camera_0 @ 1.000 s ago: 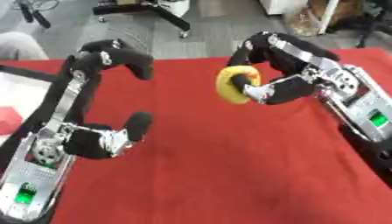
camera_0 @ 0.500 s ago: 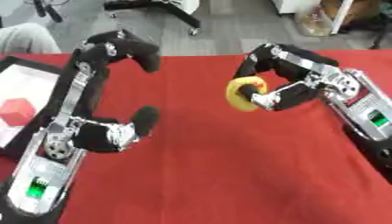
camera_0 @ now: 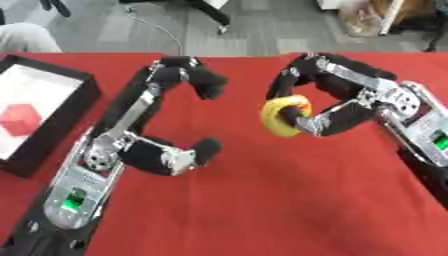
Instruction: Pick up the objects with one hand, pass them to the other hand, and then place them into the box on the other side of the table.
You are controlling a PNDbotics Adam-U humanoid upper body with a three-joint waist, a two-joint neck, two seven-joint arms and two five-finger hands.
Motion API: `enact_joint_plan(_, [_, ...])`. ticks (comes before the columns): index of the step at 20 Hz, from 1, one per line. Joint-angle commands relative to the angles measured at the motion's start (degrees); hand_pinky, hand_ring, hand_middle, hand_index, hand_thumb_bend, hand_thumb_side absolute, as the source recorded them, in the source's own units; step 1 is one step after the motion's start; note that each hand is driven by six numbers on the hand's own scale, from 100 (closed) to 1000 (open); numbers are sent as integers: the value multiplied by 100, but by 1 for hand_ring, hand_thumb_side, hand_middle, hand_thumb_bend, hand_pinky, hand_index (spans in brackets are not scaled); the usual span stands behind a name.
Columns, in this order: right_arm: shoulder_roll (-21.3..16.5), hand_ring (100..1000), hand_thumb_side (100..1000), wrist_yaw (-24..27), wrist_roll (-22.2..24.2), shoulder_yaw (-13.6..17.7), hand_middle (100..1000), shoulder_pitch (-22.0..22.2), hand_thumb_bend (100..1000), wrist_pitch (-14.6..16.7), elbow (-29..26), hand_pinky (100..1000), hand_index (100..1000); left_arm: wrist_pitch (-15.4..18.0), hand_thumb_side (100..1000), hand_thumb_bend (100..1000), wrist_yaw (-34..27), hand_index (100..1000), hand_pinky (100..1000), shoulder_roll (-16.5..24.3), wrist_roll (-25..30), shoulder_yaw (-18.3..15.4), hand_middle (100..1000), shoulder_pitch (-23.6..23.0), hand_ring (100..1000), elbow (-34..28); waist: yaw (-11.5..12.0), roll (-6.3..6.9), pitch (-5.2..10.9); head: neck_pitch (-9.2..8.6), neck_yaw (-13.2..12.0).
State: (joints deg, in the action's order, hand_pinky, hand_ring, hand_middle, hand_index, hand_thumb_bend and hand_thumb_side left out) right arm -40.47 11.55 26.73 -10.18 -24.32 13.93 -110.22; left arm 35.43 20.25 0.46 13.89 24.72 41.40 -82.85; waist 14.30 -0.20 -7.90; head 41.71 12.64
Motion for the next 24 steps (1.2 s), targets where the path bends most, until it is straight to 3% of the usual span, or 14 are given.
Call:
enact_joint_plan(1, [-153, 666, 100, 307, -245, 214, 380, -167, 100, -205, -183, 559, 231, 181, 591, 406, 323, 763, 500, -372, -92, -105, 561, 210, 534, 266, -30, -79, 121, -73, 32])
enact_joint_plan(9, [-75, 671, 100, 439, -233, -25, 382, -92, 100, -591, -424, 552, 231, 190, 562, 396, 708, 766, 503, -556, -485, -109, 573, 130, 546, 159, -108, -107, 45, -186, -68])
enact_joint_plan(15, [-63, 675, 100, 725, -224, -94, 382, -40, 100, -737, -437, 547, 233, -18, 546, 413, 1153, 755, 499, -571, -937, -87, 569, 130, 545, 266, -101, -124, 41, -201, -48])
enact_joint_plan(24, [-22, 683, 100, 1278, -141, -141, 380, 43, 100, -1468, -436, 545, 235, -409, 532, 437, 1781, 744, 494, -593, -1748, -12, 560, 136, 539, 365, -103, -152, 37, -233, -40])
